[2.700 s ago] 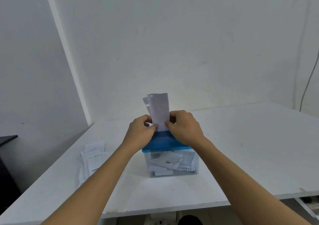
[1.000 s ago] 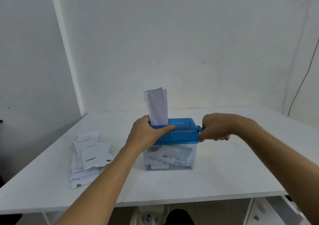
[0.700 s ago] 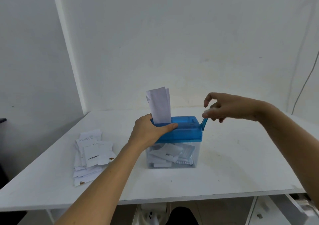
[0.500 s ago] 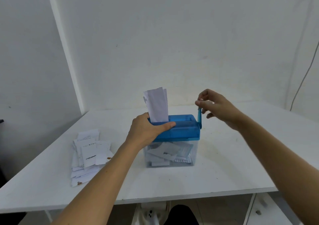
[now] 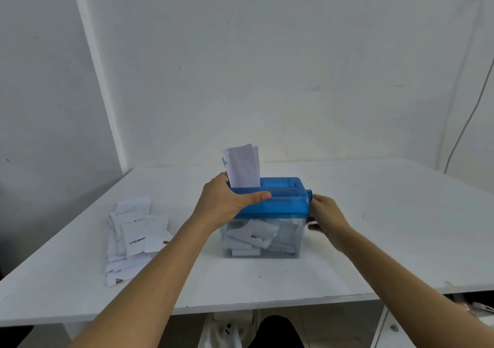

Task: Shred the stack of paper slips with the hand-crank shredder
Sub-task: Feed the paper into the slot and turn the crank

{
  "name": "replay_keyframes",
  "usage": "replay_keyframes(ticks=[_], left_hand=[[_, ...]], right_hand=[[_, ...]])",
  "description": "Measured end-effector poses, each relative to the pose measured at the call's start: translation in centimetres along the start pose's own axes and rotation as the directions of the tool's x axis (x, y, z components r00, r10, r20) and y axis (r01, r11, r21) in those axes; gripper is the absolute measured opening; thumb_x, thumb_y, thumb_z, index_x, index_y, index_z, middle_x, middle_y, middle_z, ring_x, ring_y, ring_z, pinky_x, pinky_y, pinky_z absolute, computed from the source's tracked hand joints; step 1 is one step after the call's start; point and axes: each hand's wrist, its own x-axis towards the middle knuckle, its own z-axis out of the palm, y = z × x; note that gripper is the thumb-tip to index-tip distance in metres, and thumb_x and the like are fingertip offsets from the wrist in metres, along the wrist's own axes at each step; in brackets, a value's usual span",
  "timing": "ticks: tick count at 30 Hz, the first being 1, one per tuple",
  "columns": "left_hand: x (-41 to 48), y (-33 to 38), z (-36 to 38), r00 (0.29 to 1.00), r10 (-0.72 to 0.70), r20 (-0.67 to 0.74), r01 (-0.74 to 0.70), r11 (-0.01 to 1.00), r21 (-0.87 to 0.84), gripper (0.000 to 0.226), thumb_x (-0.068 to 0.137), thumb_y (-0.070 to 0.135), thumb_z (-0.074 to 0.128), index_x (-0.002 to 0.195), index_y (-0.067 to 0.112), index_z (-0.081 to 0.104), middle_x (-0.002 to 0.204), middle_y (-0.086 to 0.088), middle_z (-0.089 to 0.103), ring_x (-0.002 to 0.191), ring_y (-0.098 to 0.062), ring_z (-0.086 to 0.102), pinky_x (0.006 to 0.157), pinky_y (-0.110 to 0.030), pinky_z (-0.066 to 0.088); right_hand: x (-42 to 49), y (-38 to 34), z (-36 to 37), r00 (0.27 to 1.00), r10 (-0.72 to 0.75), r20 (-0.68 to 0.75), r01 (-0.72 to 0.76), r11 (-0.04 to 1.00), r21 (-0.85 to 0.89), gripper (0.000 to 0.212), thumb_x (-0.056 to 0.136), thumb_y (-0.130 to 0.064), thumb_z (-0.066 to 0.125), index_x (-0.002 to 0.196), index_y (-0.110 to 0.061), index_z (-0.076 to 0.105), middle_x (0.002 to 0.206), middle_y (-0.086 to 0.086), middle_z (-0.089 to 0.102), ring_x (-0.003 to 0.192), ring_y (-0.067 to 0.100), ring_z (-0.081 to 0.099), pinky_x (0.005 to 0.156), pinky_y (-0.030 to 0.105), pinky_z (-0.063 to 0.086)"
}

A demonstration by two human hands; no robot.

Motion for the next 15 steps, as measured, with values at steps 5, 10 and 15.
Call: replay_keyframes(ticks=[5, 10, 15], left_hand=[[0.0, 0.1, 0.0, 1.0, -0.005, 0.01, 0.006, 1.0, -0.007, 0.102, 0.045, 0.074, 0.076, 0.13, 0.023, 0.055, 0.122, 0.006, 0.063, 0.11, -0.019, 0.061, 0.082, -0.028, 0.056], [-0.1, 0.2, -0.2, 1.0, -0.018, 0.023, 0.017, 1.0, 0.015, 0.113, 0.039, 0.079, 0.075, 0.134, 0.024, 0.05, 0.127, 0.006, 0.06, 0.115, -0.021, 0.059, 0.089, -0.035, 0.057], [-0.4, 0.7, -0.3, 1.0, 0.01, -0.003, -0.01, 0.999, 0.037, 0.119, 0.055, 0.063, 0.084, 0.149, 0.027, 0.021, 0.153, 0.0, 0.038, 0.126, -0.021, 0.046, 0.092, -0.031, 0.046]], right_hand=[[-3.9, 1.0, -1.1, 0.995, 0.071, 0.076, -0.077, 0.995, 0.071, 0.03, 0.106, -0.032, 0.046, 0.103, -0.01, 0.066, 0.089, 0.015, 0.068, 0.072, 0.023, 0.059, 0.066, 0.029, 0.053], [-6.8, -0.2, -4.7, 0.938, -0.068, 0.34, 0.098, 0.993, -0.072, 0.045, 0.082, -0.048, 0.067, 0.097, -0.005, 0.066, 0.079, 0.005, 0.066, 0.07, 0.015, 0.061, 0.069, 0.026, 0.051], [-7.3, -4.3, -6.5, 0.893, -0.378, 0.245, 0.43, 0.877, -0.213, 0.038, 0.086, -0.047, 0.068, 0.081, -0.009, 0.07, 0.064, 0.001, 0.064, 0.063, 0.01, 0.059, 0.073, 0.027, 0.051]])
